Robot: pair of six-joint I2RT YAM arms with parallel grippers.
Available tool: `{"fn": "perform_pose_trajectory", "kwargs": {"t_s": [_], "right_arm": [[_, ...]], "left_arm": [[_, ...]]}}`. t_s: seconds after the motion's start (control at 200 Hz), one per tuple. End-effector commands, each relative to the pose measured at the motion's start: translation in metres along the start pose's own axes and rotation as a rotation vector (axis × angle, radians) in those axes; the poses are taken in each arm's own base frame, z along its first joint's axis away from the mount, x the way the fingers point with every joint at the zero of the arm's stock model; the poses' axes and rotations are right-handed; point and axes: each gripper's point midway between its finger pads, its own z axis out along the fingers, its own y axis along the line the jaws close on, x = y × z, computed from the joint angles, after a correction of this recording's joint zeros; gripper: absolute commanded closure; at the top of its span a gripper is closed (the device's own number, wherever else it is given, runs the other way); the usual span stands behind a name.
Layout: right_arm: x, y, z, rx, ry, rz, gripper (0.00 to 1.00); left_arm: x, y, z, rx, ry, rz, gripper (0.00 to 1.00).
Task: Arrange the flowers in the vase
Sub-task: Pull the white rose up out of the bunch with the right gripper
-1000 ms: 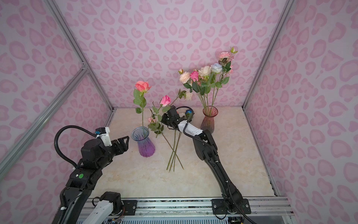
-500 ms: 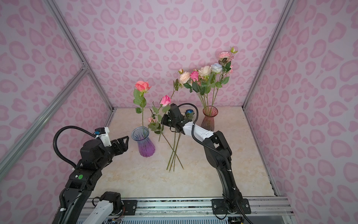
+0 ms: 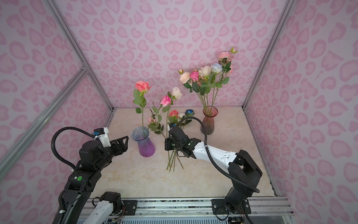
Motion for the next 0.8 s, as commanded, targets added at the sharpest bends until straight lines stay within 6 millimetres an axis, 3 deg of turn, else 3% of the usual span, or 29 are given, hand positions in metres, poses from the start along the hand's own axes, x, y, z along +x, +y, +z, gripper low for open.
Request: {"fn": "perform_pose_trajectory", "kwargs": {"t_s": [0.0, 0.18, 0.4, 0.565, 0.795], "right_arm": [[0.020, -0.011, -0.018, 0.122, -0.012, -0.067, 1.00], [0.027, -0.018, -0.055, 0.149, -0.111, -0.010, 1.00], [-0.022, -0.020, -0.116, 0.188, -0.338, -0.025, 1.00], [-0.074, 0.014, -0.158, 0.154, -0.491, -0.136, 1.00], [-0.129, 0.094, -0.205, 0.088, -0.700, -0.382, 1.00]], "left_arm": [[-0.010, -0.006, -0.002, 0.025, -0.037, 0.002, 0.22], [-0.011, -0.005, -0.003, 0.019, -0.046, 0.004, 0.22], [-0.010, -0.004, -0.003, 0.017, -0.043, 0.002, 0.22], [-0.011, -0.003, -0.004, 0.010, -0.048, 0.002, 0.22], [-0.013, 0.000, -0.007, -0.008, -0.066, 0.010, 0.22]]}}
